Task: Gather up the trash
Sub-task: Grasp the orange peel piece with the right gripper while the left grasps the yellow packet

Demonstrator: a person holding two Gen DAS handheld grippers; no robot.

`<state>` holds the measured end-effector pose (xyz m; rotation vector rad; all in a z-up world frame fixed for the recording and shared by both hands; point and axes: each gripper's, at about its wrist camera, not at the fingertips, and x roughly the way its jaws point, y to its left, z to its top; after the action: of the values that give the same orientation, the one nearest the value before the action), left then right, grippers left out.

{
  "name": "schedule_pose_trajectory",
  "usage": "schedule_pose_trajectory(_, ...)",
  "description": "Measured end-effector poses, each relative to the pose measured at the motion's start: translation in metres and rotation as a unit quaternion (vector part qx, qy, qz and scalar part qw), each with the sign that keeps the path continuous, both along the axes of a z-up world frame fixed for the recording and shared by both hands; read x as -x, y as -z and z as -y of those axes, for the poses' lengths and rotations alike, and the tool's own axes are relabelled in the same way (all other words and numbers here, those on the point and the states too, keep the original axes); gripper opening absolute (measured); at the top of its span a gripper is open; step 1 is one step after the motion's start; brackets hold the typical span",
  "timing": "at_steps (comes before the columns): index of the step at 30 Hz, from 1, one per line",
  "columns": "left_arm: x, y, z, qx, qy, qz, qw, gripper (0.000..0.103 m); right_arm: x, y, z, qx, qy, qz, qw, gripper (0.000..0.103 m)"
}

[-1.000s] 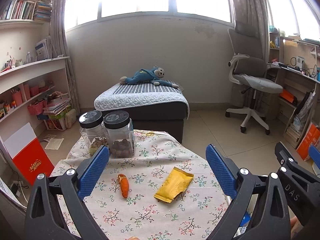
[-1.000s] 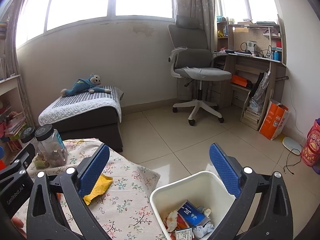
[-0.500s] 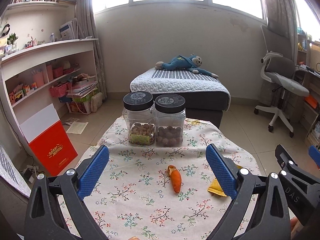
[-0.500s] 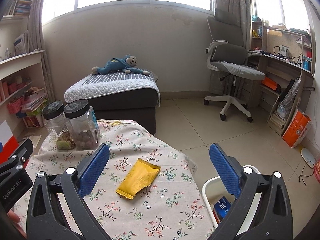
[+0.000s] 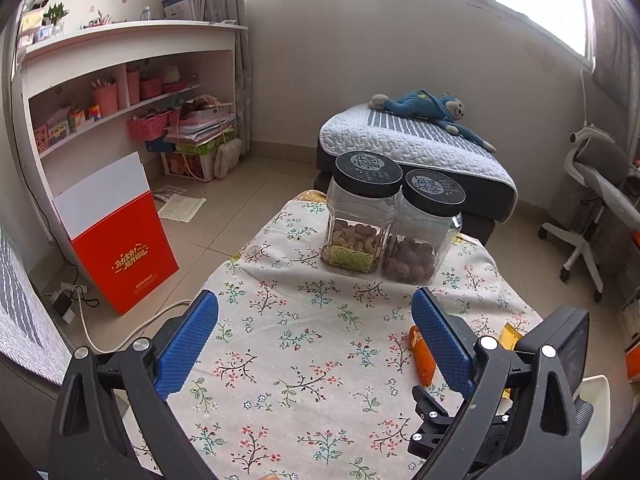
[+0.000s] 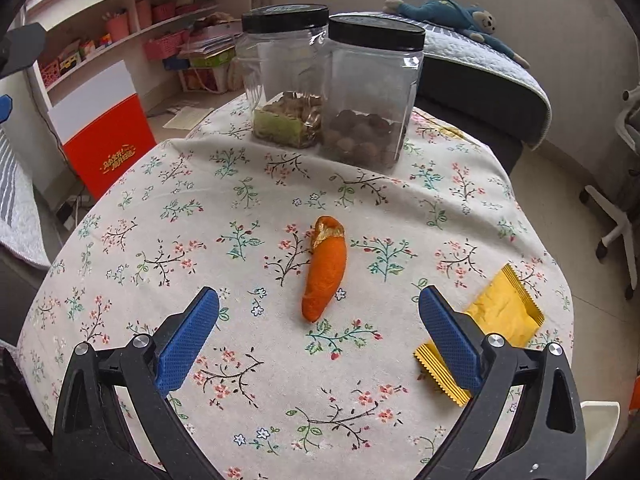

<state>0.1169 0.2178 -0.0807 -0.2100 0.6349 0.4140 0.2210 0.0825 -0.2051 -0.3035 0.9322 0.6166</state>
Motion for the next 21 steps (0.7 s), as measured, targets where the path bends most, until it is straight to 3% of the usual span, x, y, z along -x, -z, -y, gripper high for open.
schedule_pose_trajectory(3,-0.003,0.003,-0.006,-0.002,-0.001,-0.006,1.0,0.094,-0.015,0.011,-0.011,-0.012,-0.001,-0.016,1.0,0.095)
schedule_pose_trajectory(5,-0.005,0.008,-0.007,-0.004,-0.001,-0.012,0.9999,0.094,-0.024,0.021,-0.017,-0.001,0.008,-0.022,1.0,0.09)
schedule_pose_trajectory(8,-0.01,0.014,-0.008,-0.005,0.001,-0.022,0.9998,0.094,-0.038,0.042,-0.016,0.023,0.027,-0.045,0.998,0.061)
schedule_pose_trajectory(12,-0.015,0.02,-0.004,-0.01,0.011,-0.029,0.9995,0.094,-0.045,0.039,-0.002,-0.005,0.054,-0.05,0.997,0.022)
schedule_pose_trajectory(17,-0.024,0.025,-0.001,0.007,0.015,-0.037,0.9992,0.094,-0.045,0.027,0.023,-0.026,0.079,-0.058,0.995,0.018)
schedule_pose_trajectory(21,-0.029,0.025,0.007,0.009,0.021,-0.036,0.9991,0.094,-0.037,0.003,0.042,-0.035,0.091,-0.036,0.995,0.018)
